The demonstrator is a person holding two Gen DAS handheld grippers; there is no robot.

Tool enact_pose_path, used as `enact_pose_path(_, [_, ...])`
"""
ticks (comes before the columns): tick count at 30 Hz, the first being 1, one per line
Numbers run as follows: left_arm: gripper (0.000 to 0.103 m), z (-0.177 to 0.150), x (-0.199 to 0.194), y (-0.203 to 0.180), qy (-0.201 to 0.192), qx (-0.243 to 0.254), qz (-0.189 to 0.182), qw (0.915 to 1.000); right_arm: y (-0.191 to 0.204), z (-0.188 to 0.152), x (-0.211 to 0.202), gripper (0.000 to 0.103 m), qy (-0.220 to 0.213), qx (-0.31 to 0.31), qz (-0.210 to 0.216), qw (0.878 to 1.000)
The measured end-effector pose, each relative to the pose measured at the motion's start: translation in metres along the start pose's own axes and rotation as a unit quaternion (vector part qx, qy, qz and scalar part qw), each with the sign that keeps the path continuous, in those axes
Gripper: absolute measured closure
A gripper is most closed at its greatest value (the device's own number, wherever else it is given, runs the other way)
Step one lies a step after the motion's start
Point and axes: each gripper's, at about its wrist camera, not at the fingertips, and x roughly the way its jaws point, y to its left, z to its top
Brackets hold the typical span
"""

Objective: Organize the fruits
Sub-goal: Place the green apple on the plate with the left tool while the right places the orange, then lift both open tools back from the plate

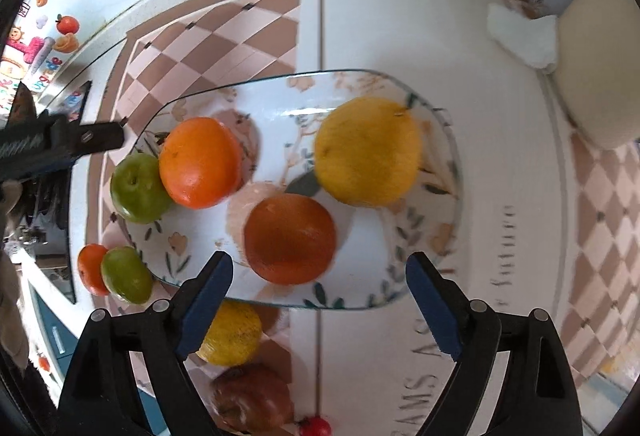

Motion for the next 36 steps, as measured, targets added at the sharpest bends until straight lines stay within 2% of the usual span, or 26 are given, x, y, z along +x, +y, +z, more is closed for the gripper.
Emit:
enact_pose_path(12, [0.018,-0.081,-0.070,-0.007,-0.087,0.006,0.021,0.9960,-0.005,-0.040,-0.066,0.012,-0.054,0.006,-0.017,0.998])
enact_pose_path(22, [0.018,-0.123,-0.119,-0.012,-0.140,0.018,0.012,0.9899,0.006,-0.080,-0.118,0.012,-0.093,-0.007,-0.023,0.995])
enact_pose_path(36, [0.018,-0.167,-0.172,-0.013,-0.182,0.025,-0.003,0.9829,0.015,-0.121,-0.192,0.012,-0.150,-0.011,-0.027,0.988])
